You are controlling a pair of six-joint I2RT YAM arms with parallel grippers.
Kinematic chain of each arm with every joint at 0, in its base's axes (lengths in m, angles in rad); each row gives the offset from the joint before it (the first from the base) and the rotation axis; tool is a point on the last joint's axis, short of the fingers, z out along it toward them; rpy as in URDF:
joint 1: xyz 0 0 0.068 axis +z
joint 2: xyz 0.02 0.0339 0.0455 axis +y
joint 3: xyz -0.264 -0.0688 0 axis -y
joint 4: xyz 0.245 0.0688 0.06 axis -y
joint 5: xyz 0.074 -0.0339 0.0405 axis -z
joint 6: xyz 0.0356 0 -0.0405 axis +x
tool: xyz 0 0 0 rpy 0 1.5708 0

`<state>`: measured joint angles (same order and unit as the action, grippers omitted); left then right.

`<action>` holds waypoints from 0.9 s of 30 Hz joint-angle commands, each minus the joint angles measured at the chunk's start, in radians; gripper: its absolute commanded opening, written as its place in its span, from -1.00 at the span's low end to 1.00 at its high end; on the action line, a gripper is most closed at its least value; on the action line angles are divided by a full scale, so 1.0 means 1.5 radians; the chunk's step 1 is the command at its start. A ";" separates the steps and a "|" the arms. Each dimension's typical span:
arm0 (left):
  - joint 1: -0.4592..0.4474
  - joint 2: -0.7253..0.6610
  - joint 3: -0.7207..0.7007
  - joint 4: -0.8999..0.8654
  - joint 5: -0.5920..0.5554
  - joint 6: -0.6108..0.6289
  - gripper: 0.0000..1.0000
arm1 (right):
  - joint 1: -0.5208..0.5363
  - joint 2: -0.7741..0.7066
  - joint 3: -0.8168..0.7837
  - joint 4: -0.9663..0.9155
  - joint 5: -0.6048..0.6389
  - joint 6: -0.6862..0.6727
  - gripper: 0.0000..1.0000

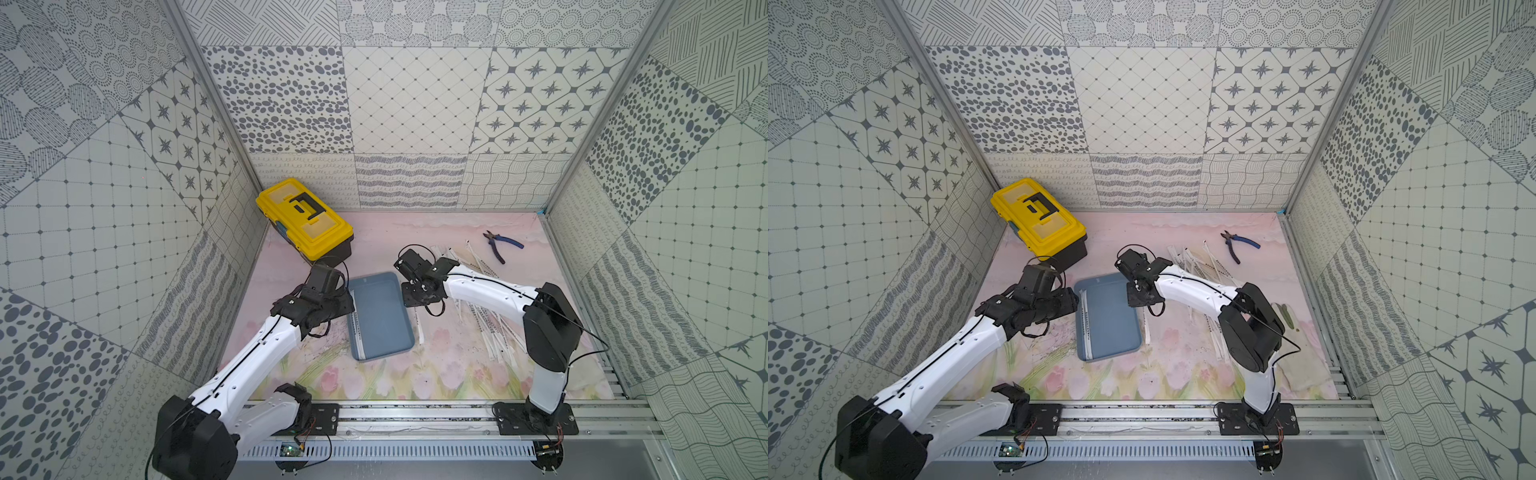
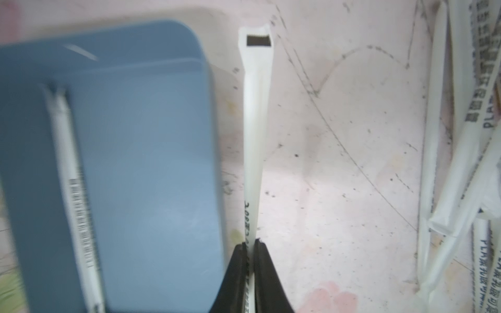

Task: Put the straws into the storage box
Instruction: Place the straw in the storage box.

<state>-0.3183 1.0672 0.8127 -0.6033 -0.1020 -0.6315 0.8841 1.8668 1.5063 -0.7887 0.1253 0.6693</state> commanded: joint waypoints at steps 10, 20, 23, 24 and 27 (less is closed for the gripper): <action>0.042 -0.025 -0.019 -0.054 -0.019 0.026 0.22 | 0.082 0.199 0.159 0.090 -0.146 0.071 -0.77; 0.042 -0.016 -0.039 -0.026 0.022 0.003 0.18 | 0.093 0.286 0.207 0.107 -0.158 0.107 -0.77; 0.041 -0.011 -0.039 -0.022 0.026 0.001 0.17 | 0.093 0.289 0.209 0.109 -0.151 0.111 -0.74; 0.041 -0.010 -0.040 -0.022 0.026 0.001 0.17 | 0.093 0.289 0.209 0.108 -0.150 0.110 -0.73; 0.041 -0.005 -0.041 -0.022 0.024 0.001 0.18 | 0.093 0.282 0.211 0.103 -0.147 0.105 -0.63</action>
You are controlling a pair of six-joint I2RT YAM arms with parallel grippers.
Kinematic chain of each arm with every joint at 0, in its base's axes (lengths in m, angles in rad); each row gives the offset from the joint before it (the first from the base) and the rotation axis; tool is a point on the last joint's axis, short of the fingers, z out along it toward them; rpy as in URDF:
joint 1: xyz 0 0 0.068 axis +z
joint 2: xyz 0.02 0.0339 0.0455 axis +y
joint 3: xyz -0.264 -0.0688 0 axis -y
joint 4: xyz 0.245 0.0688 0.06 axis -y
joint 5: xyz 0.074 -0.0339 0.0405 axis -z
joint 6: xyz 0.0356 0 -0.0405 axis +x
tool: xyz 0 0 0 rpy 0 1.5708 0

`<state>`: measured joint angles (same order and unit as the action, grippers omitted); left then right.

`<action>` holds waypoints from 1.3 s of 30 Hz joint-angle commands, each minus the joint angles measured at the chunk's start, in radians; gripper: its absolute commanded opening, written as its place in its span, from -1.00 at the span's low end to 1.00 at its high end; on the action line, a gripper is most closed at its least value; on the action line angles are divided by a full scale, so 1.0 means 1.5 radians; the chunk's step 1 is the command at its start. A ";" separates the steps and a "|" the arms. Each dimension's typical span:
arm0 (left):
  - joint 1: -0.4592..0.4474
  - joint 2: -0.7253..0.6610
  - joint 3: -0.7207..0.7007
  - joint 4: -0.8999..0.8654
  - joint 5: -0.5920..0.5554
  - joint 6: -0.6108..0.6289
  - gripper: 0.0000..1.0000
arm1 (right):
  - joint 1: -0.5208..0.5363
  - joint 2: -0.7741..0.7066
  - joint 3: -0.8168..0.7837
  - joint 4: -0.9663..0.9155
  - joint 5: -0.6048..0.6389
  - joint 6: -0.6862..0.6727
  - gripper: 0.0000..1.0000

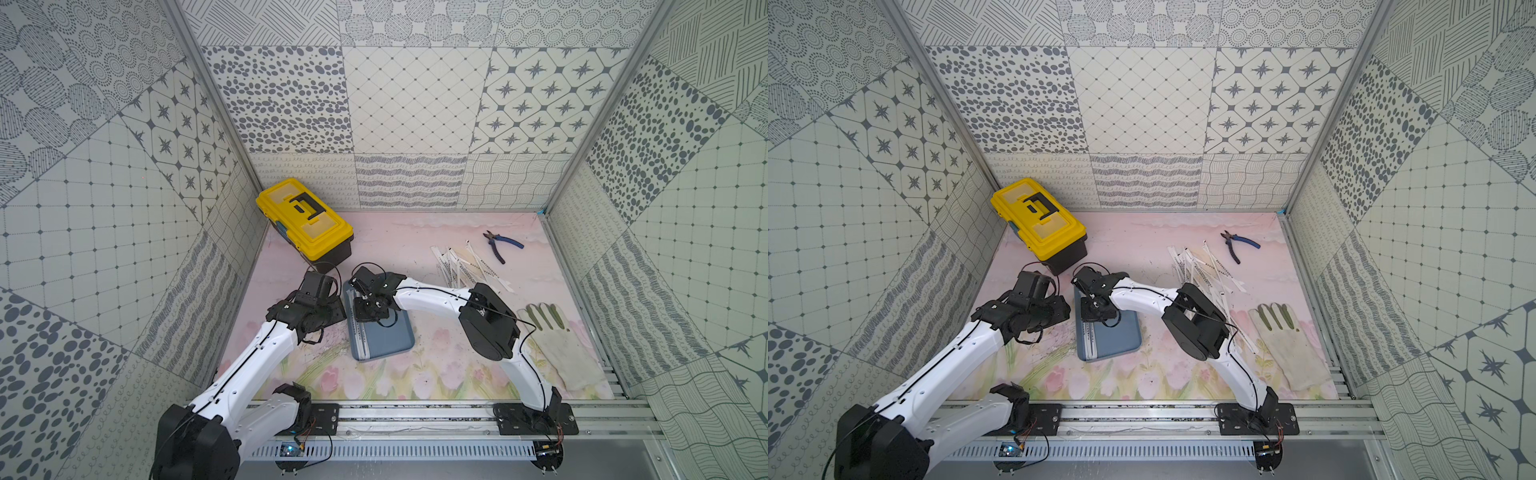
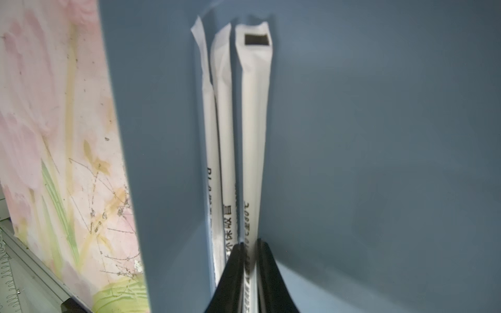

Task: Put the straws into the storage box
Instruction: Place the straw in the storage box, then move the straw to the center of the board.

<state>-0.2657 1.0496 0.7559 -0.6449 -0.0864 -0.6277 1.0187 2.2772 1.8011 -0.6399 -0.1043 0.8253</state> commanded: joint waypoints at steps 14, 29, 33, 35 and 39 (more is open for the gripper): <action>-0.145 0.112 0.131 -0.005 -0.092 0.044 0.19 | -0.189 -0.271 -0.210 -0.096 0.136 -0.166 -0.19; -0.354 0.396 0.287 0.164 0.054 0.024 0.20 | -0.325 -0.132 -0.184 -0.092 0.258 -0.242 -0.01; -0.353 0.383 0.273 0.154 0.032 0.036 0.20 | -0.318 -0.127 -0.200 -0.080 0.238 -0.235 -0.19; -0.350 0.373 0.265 0.149 0.023 0.042 0.21 | -0.301 -0.143 -0.215 -0.078 0.231 -0.232 -0.39; -0.332 0.341 0.240 0.140 0.011 0.042 0.22 | -0.243 -0.193 -0.253 -0.085 0.236 -0.209 -0.64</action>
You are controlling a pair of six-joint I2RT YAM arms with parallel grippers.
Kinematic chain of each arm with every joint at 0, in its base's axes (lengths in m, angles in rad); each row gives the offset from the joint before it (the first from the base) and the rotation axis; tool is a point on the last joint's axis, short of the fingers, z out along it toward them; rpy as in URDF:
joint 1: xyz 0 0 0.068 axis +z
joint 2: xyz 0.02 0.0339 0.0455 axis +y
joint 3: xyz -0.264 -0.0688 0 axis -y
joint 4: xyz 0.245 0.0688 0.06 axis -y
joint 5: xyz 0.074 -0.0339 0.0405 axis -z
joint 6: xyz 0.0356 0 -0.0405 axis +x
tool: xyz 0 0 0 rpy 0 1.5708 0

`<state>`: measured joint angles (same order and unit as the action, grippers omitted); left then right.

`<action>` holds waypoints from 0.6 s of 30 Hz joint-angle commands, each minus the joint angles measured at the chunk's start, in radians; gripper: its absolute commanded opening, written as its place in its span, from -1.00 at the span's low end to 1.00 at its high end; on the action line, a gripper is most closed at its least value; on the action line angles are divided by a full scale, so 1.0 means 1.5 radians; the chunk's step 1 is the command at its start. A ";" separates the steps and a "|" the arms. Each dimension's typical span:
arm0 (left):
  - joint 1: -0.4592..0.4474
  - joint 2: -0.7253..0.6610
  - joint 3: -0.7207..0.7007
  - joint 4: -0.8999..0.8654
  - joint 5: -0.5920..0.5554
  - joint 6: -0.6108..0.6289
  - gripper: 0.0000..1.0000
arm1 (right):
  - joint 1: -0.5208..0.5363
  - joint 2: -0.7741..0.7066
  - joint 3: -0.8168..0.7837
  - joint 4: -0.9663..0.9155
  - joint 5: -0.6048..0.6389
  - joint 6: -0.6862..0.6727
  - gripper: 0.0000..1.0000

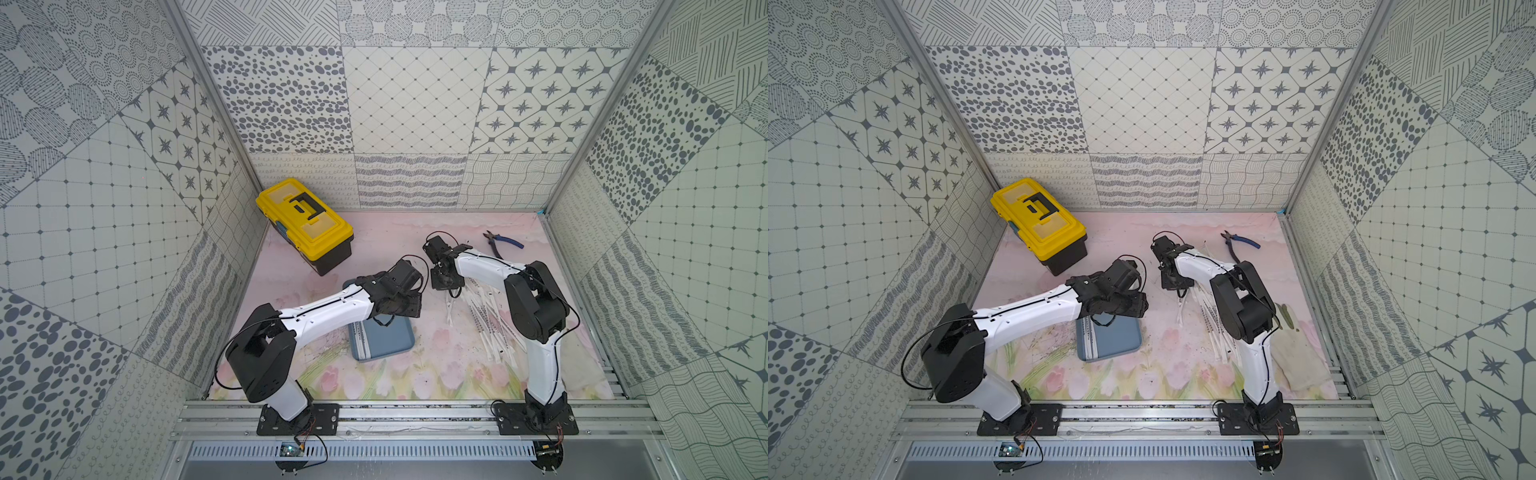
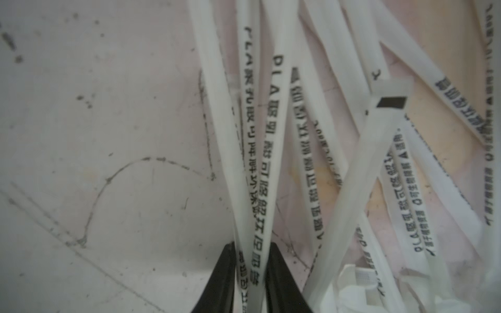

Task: Put the straws into the storage box
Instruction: Move the straw to the center of the board.

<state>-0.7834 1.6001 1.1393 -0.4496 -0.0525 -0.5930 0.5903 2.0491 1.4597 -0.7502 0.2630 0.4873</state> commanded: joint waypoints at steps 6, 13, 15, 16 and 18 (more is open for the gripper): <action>0.059 -0.087 -0.068 -0.016 -0.019 0.018 0.22 | 0.129 -0.128 -0.073 -0.033 -0.041 0.093 -0.23; 0.113 -0.156 -0.118 -0.035 -0.022 0.026 0.22 | 0.085 -0.210 -0.143 -0.015 -0.079 0.124 -0.24; 0.123 -0.167 -0.126 -0.040 -0.022 0.027 0.22 | 0.061 -0.211 -0.155 -0.018 -0.063 0.112 -0.25; 0.128 -0.174 -0.129 -0.041 -0.020 0.027 0.23 | 0.047 -0.212 -0.164 -0.012 -0.058 0.109 -0.25; 0.139 -0.188 -0.140 -0.042 -0.019 0.026 0.23 | 0.025 -0.211 -0.173 0.006 -0.058 0.104 -0.24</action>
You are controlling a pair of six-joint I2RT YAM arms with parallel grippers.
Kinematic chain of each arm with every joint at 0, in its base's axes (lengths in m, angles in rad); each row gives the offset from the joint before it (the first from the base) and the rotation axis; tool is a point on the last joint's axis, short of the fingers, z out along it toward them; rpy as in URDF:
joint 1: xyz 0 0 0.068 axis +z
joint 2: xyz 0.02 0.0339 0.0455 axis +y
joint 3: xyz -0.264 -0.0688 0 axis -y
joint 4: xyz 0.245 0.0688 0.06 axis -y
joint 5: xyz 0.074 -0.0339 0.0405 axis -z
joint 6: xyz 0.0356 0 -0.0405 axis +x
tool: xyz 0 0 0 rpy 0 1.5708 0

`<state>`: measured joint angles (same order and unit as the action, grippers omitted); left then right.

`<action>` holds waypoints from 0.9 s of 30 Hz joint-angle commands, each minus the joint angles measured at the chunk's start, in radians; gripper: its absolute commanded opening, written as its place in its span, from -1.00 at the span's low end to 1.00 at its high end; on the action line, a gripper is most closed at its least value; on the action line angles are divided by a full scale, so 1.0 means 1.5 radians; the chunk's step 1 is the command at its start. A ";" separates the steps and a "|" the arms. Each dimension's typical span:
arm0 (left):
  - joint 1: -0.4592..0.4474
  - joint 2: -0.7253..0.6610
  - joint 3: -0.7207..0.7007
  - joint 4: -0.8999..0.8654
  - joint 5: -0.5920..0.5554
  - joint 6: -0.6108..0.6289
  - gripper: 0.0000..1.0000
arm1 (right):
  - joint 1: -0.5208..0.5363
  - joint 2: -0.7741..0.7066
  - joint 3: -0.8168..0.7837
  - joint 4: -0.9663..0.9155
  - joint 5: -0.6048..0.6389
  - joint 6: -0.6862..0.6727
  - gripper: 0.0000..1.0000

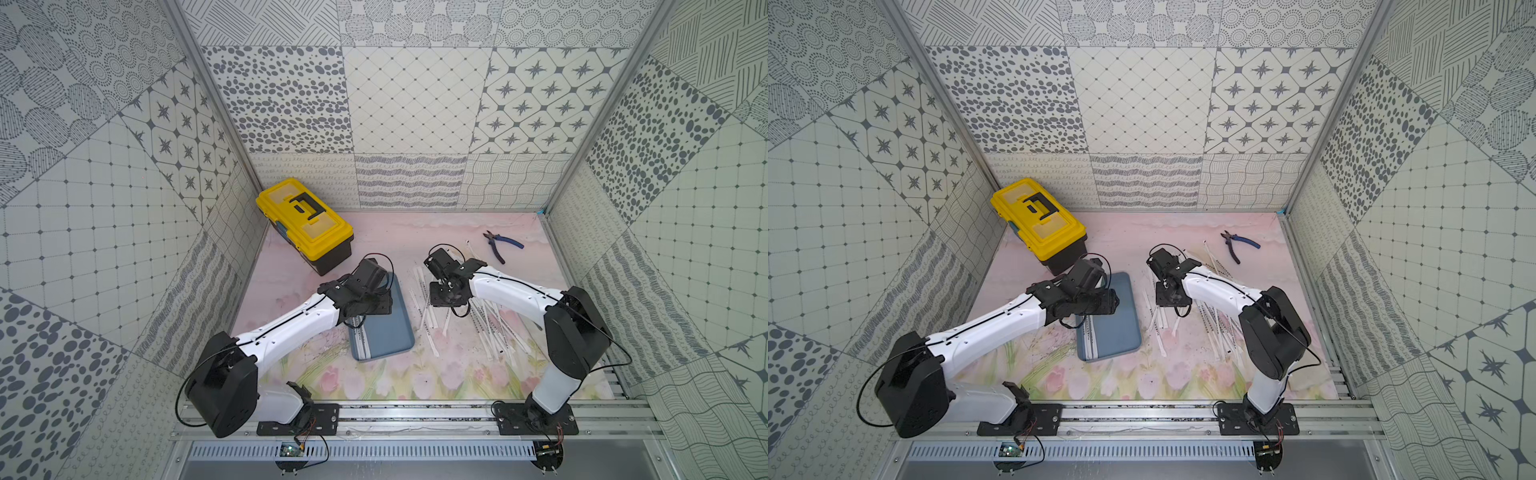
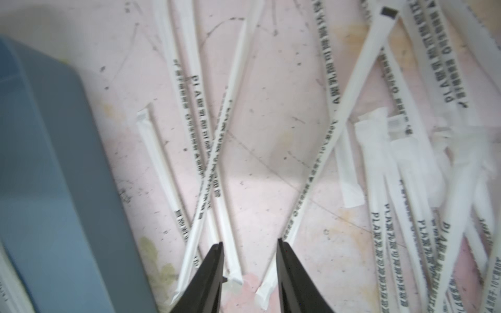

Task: Put the straws into the storage box
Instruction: Move the straw to the center of the board, then pick up the straw from the center of the board.

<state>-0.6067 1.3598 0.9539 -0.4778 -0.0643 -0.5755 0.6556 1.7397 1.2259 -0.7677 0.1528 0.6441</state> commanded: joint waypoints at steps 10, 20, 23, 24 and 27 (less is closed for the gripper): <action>0.069 -0.071 -0.065 -0.029 0.000 0.014 0.22 | -0.013 0.038 0.011 0.097 -0.032 0.024 -0.27; 0.074 -0.079 -0.076 -0.030 -0.003 0.015 0.22 | -0.032 0.140 0.081 0.173 -0.014 0.082 -0.32; 0.076 -0.079 -0.077 -0.028 -0.001 0.017 0.22 | -0.037 0.178 0.113 0.169 -0.014 0.077 -0.35; 0.077 -0.079 -0.078 -0.026 -0.001 0.018 0.22 | -0.038 0.189 0.121 0.165 -0.010 0.074 -0.37; 0.079 -0.076 -0.080 -0.023 0.000 0.017 0.22 | -0.040 0.206 0.128 0.159 0.000 0.075 -0.47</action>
<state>-0.4953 1.2476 0.8364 -0.5095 -0.0605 -0.5713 0.5972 2.0270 1.3979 -0.5404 0.1261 0.7483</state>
